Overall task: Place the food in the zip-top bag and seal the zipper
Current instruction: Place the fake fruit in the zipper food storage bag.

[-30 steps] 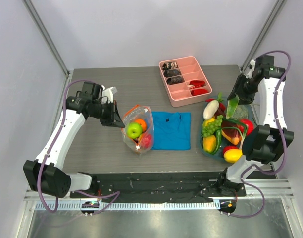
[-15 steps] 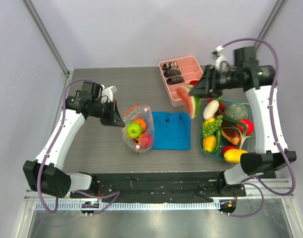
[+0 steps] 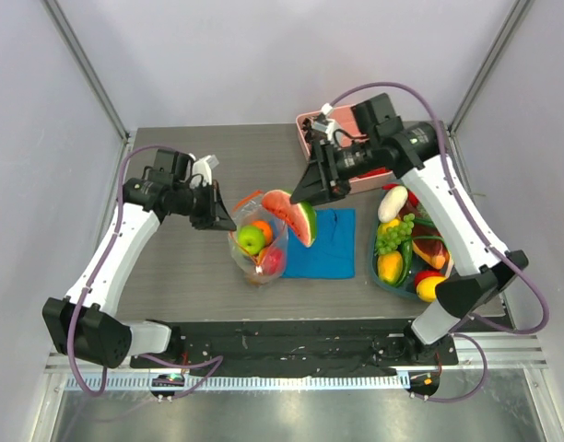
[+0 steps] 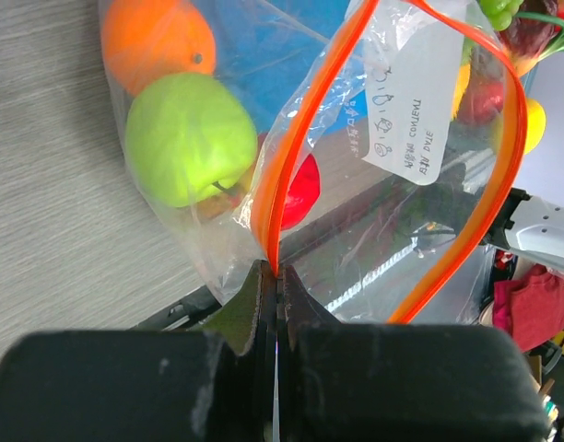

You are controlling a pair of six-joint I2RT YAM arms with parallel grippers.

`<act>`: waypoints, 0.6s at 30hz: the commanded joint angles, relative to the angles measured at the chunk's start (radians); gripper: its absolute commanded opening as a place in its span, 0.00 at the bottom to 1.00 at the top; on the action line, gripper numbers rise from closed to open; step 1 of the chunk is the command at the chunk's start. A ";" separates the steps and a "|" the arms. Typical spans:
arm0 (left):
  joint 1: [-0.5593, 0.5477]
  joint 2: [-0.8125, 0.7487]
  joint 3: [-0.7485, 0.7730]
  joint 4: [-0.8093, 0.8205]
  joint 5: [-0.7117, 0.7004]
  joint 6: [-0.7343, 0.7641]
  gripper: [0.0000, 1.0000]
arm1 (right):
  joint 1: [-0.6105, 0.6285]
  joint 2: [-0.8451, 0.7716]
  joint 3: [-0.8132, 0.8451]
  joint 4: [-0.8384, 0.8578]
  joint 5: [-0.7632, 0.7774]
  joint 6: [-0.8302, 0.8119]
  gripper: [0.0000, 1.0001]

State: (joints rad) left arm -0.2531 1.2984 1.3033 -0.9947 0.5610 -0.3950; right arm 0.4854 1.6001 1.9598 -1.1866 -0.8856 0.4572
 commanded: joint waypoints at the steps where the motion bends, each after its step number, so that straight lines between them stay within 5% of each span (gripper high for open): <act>1: -0.037 -0.025 0.050 0.071 -0.026 -0.028 0.00 | 0.058 0.024 -0.022 0.039 -0.010 0.078 0.01; 11: -0.104 -0.070 0.070 0.102 -0.064 -0.010 0.00 | 0.059 0.113 -0.122 0.028 0.115 0.116 0.01; 18: -0.153 -0.067 0.062 0.105 -0.093 0.016 0.01 | 0.074 0.227 0.030 0.045 0.211 0.196 0.01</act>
State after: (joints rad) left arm -0.3908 1.2423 1.3258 -0.9314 0.4881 -0.4068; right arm 0.5472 1.7920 1.8732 -1.1778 -0.7258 0.5774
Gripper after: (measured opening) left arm 0.011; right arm 0.507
